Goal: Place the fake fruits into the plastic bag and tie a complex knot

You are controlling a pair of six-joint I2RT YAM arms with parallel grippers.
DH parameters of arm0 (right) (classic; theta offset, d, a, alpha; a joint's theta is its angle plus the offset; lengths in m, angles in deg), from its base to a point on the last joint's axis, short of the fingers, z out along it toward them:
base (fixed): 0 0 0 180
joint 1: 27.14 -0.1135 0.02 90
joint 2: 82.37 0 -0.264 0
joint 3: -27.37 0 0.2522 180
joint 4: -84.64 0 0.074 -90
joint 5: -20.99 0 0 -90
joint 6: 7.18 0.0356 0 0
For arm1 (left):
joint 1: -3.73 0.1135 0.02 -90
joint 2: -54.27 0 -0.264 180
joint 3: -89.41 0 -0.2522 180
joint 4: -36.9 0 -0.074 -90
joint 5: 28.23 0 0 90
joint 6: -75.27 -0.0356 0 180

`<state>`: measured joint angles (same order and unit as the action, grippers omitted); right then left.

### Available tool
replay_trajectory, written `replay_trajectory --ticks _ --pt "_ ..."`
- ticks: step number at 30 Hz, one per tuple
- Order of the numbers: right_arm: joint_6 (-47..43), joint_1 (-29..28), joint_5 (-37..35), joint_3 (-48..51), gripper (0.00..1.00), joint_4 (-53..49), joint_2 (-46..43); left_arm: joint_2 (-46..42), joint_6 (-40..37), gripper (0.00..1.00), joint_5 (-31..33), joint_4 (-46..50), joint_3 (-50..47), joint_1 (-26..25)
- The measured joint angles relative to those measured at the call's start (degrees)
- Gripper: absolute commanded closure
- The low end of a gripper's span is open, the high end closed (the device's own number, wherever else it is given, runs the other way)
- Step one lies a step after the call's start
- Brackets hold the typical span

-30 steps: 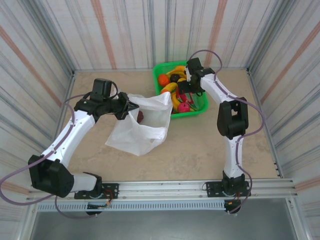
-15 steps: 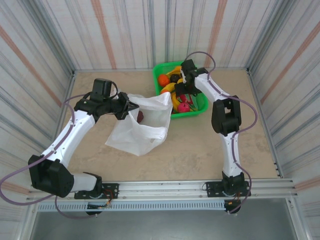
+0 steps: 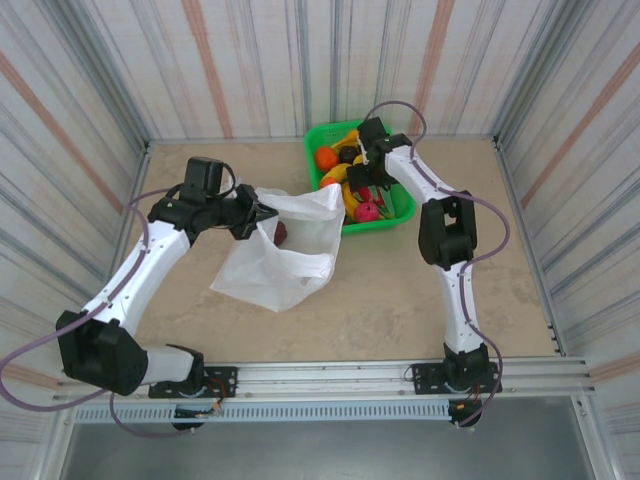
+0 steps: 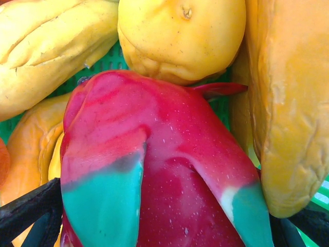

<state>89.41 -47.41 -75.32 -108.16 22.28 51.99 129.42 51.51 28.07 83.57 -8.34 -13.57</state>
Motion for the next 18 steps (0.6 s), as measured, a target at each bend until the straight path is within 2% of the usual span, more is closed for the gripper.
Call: replay_trajectory --ticks 5,14,18 --pt "-0.46 -0.63 -1.57 -0.55 0.0 -0.57 0.5 -0.33 0.02 1.0 0.02 0.0 0.0 0.0" --pt "-0.76 -0.72 -1.44 -0.7 0.2 -0.81 0.5 -0.83 0.0 1.0 0.02 0.02 -0.04 0.0" --pt "-0.83 -0.57 -0.17 -0.22 0.25 -0.5 -0.17 -1.14 0.0 1.0 0.02 0.02 -0.07 0.0"
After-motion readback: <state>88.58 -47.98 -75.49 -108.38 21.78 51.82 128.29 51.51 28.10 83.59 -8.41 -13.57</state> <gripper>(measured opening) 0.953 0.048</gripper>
